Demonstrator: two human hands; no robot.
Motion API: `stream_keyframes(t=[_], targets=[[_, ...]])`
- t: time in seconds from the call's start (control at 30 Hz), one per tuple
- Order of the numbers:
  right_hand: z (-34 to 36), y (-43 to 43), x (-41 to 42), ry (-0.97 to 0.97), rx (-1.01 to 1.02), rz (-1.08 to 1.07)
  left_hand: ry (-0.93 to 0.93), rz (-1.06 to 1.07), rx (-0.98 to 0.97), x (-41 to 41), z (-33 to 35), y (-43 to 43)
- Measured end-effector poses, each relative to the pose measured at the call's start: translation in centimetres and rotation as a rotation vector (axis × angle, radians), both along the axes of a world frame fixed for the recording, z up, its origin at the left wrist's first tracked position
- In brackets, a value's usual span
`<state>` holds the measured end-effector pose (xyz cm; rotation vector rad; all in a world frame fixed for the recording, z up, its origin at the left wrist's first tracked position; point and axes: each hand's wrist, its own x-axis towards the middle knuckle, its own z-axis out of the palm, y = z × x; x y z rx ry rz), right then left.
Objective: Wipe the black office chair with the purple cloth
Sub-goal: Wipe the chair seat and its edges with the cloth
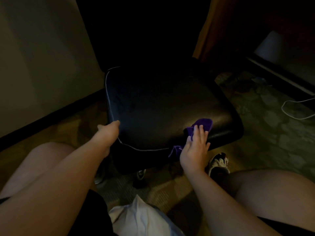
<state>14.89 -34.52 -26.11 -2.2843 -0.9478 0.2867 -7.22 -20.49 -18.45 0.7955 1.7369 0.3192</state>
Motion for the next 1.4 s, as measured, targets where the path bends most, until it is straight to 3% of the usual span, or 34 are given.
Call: stream_keyframes(t=[0.3, 0.47, 0.63, 0.7, 0.77, 0.87, 1.03, 1.27, 1.4], targets=[[-0.2, -0.7, -6.7, -0.036, -0.032, 0.241, -0.052, -0.137, -0.03, 1.6, 0.2, -2.6], [-0.8, -1.8, -12.5, -0.028, -0.005, 0.606, -0.089, -0.139, -0.03, 2.4, -0.2, -4.7], [-0.3, -2.4, -10.7, -0.137, -0.018, 0.833, -0.238, -0.16, -0.055, 2.4, -0.3, -5.6], [0.1, -2.0, -9.0, -0.137, 0.047, 0.778, -0.318, -0.17, -0.067, 2.3, 0.1, -6.0], [0.6, -1.2, -7.7, -0.113, 0.076, 0.583, -0.377, -0.178, -0.08, 2.1, 0.3, -6.2], [1.1, 0.2, -6.3, -0.064, 0.022, 0.268, -0.408, -0.212, -0.126, 2.5, 0.7, -6.6], [1.7, 0.2, -6.3, -0.107, -0.088, 0.011, -0.379, -0.322, -0.212, 3.8, 0.6, -7.9], [1.2, -0.9, -10.1, -0.198, -0.205, 0.211, -0.407, -0.487, -0.246, 5.4, 0.9, -8.3], [0.9, -0.6, -8.6, -0.217, -0.202, 0.185, -0.217, -0.615, -0.212, 5.2, 1.0, -8.1]])
